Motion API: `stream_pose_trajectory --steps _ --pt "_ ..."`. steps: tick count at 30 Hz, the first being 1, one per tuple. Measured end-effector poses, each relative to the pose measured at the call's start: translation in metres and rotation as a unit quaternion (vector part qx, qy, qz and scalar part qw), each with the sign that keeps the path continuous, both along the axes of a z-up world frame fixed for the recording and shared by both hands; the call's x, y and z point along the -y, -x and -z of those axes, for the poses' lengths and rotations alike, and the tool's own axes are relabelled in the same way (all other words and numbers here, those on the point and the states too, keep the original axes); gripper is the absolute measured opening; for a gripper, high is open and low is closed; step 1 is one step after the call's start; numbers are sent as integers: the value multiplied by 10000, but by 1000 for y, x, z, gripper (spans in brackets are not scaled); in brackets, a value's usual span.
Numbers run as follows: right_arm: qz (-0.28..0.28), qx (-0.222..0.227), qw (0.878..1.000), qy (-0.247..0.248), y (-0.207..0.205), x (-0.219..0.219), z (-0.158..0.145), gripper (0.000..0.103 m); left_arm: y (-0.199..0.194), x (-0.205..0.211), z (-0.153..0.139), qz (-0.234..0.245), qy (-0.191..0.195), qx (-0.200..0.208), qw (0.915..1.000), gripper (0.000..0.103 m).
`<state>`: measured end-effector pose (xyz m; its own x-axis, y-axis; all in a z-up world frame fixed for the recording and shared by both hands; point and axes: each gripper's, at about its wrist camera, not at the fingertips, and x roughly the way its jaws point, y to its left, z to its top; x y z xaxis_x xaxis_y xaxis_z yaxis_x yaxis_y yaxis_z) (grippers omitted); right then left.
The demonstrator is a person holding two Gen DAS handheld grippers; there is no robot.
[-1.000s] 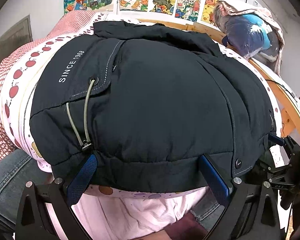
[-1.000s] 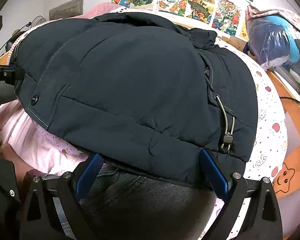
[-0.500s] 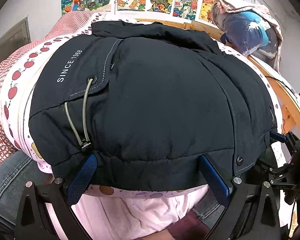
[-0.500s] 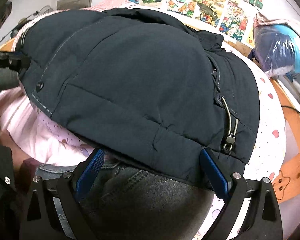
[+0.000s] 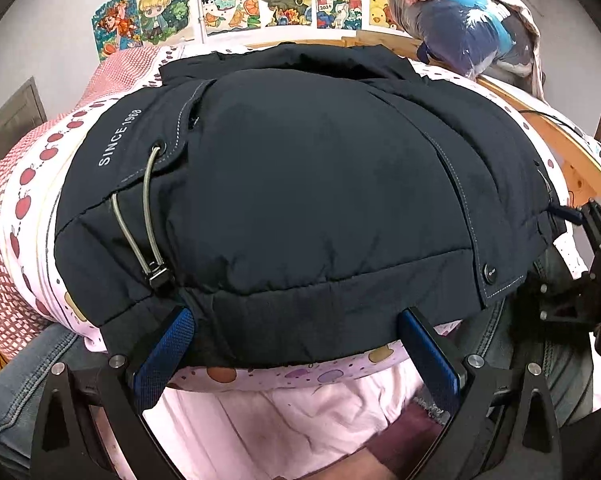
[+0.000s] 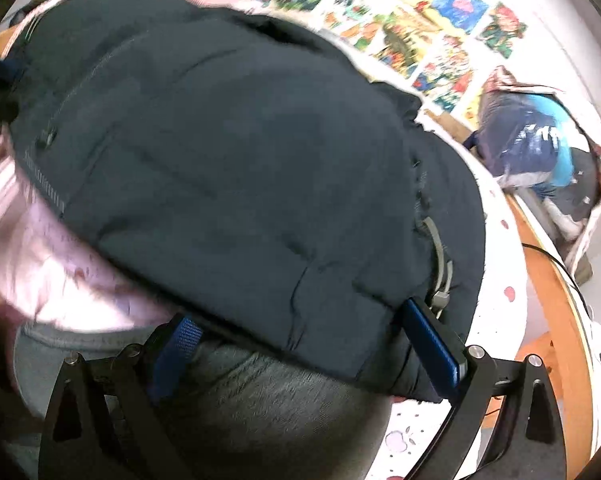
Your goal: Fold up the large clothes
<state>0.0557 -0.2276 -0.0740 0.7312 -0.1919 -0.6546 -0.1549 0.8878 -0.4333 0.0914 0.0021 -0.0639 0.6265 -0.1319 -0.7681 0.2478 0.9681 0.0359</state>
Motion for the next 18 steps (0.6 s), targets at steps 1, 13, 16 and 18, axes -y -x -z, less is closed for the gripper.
stream_pose_trajectory --steps 1,13,16,18 --pt "41 108 9999 -65 1 0 -4 96 1 0 0 6 -5 0 10000 103" --pt "-166 614 9968 -480 0 11 -39 95 19 -1 -7 448 144 153 9988 103" --pt "-211 631 9959 -608 -9 14 -45 95 22 3 -7 614 -33 169 9980 103" --pt "-250 595 9957 -660 -15 15 -47 95 22 8 -4 660 -318 178 9972 103"
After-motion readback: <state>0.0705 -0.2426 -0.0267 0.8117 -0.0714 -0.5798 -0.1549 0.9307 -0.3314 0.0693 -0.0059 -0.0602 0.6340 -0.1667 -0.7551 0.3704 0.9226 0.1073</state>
